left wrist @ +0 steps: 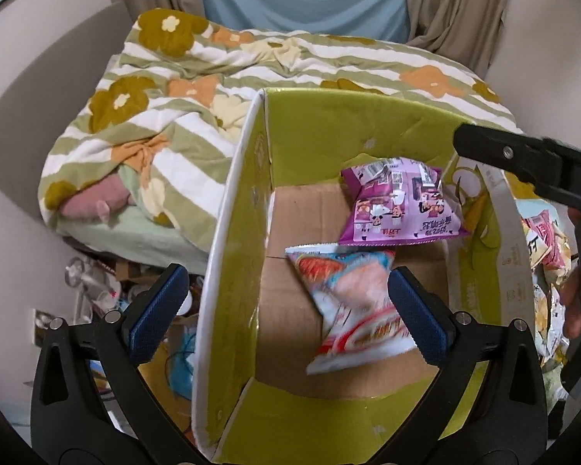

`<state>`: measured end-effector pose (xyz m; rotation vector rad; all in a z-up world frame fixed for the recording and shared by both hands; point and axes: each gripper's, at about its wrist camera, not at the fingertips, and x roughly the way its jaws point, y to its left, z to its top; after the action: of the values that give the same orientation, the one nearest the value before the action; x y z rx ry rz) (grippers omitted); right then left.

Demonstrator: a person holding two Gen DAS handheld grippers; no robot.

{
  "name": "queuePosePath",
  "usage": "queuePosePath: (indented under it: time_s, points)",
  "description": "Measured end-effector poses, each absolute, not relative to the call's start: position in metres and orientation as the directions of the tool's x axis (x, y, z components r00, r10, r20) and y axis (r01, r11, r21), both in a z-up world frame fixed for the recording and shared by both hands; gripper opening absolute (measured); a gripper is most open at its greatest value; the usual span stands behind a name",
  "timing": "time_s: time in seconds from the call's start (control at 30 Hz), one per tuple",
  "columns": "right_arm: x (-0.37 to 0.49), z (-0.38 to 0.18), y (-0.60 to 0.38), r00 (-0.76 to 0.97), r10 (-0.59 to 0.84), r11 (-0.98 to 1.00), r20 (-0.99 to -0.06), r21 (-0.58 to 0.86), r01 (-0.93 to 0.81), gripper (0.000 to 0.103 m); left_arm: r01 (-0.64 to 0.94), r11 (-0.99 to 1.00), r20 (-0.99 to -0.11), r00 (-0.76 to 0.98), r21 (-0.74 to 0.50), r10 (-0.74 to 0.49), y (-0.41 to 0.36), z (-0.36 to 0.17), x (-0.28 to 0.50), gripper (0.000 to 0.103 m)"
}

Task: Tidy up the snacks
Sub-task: 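Carry both bags over the box and open both grippers to drop them, then grasp the white MPM bag with the left gripper while the right grasps the yellow bag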

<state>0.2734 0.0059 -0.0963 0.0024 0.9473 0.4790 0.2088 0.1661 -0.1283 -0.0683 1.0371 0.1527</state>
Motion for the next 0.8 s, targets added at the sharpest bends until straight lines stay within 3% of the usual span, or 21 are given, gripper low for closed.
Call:
queuePosePath:
  time_s: [0.37,0.8]
  points:
    - [0.229,-0.037,-0.008,0.559,0.402,0.901,-0.725,0.204,-0.383,0.103,-0.116,0.993,-0.791,0.605,0.028,0.093,0.161,-0.066,0.187,0.103]
    - [0.163,0.016,-0.094,0.667,0.329,0.944,-0.669,0.237,-0.228,0.103,0.071,0.996,-0.752,0.652,-0.063,-0.094,0.109,-0.037,0.166,0.103]
